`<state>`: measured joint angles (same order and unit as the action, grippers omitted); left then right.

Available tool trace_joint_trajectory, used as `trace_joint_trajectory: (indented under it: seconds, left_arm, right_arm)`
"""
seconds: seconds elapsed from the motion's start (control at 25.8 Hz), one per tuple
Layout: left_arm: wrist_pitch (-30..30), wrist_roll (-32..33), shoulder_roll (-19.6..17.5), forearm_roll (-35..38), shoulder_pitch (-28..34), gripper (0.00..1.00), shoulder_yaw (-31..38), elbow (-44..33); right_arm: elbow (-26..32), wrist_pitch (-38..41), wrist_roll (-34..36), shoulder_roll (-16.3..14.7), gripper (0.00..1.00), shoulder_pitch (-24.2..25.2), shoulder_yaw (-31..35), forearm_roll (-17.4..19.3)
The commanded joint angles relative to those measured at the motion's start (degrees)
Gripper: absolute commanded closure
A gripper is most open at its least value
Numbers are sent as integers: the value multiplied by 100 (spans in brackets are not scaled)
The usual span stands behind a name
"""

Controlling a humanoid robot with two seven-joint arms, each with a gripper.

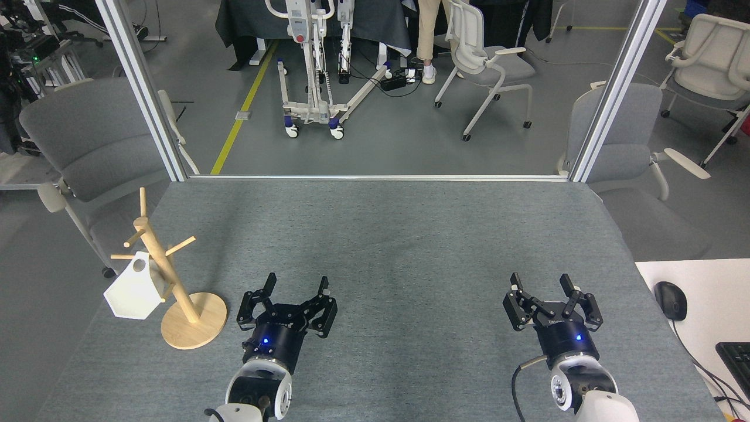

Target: Hang cup on storage rack

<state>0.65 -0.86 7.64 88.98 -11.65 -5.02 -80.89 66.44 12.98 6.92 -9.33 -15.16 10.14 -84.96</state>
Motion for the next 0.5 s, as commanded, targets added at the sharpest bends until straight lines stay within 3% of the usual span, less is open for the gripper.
trace_joint_trajectory:
  seconds: [0.0,0.27,0.46]
  left_arm:
    - [-268,7,0,-39,-180,1,-227,-190]
    - [-320,7,-17,-39,224,1,-218,-604]
    - [-338,42,-26,-12,242,1,-174,-577]
  right_arm:
    - [9,-6,-6,45,0,39,-38,-65]
    - [193,-50,-15,186,0,-31,-144,-109]
    - [870,-428,-24,458,0,74,-153,-355]
